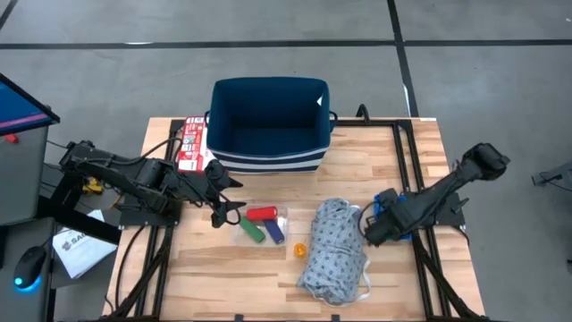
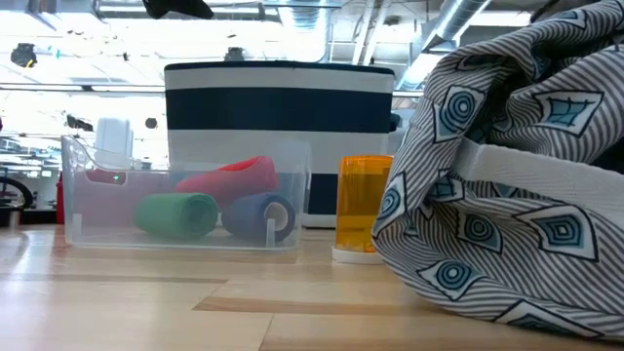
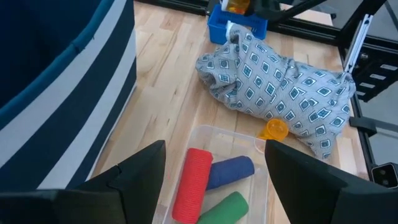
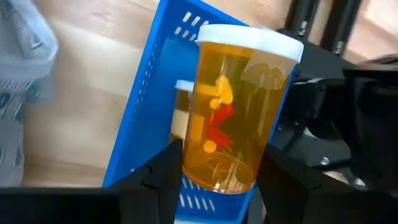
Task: Pick & place medical supplies in basket/bin
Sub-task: Put the right orange pill bottle into the small blue bin
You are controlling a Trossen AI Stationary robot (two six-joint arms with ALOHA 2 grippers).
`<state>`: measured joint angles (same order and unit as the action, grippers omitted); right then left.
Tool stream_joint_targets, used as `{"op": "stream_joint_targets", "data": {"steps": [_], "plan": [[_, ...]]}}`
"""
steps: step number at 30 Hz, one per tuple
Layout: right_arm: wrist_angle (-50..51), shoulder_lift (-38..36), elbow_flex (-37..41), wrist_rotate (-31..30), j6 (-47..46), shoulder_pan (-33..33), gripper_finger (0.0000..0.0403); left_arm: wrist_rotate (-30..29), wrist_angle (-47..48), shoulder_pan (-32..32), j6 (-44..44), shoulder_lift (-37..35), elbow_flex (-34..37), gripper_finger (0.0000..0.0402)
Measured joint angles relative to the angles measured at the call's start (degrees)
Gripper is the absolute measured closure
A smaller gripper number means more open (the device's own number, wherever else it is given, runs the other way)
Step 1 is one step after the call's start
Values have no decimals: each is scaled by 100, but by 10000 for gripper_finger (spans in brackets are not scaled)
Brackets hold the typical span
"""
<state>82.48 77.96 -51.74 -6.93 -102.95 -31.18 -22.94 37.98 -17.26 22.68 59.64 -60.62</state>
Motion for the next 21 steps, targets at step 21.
{"op": "stream_joint_targets", "data": {"steps": [21], "plan": [[-322, -298, 616, 92, 846, 698, 167, 4, 4, 0, 2, 0, 0, 135]]}}
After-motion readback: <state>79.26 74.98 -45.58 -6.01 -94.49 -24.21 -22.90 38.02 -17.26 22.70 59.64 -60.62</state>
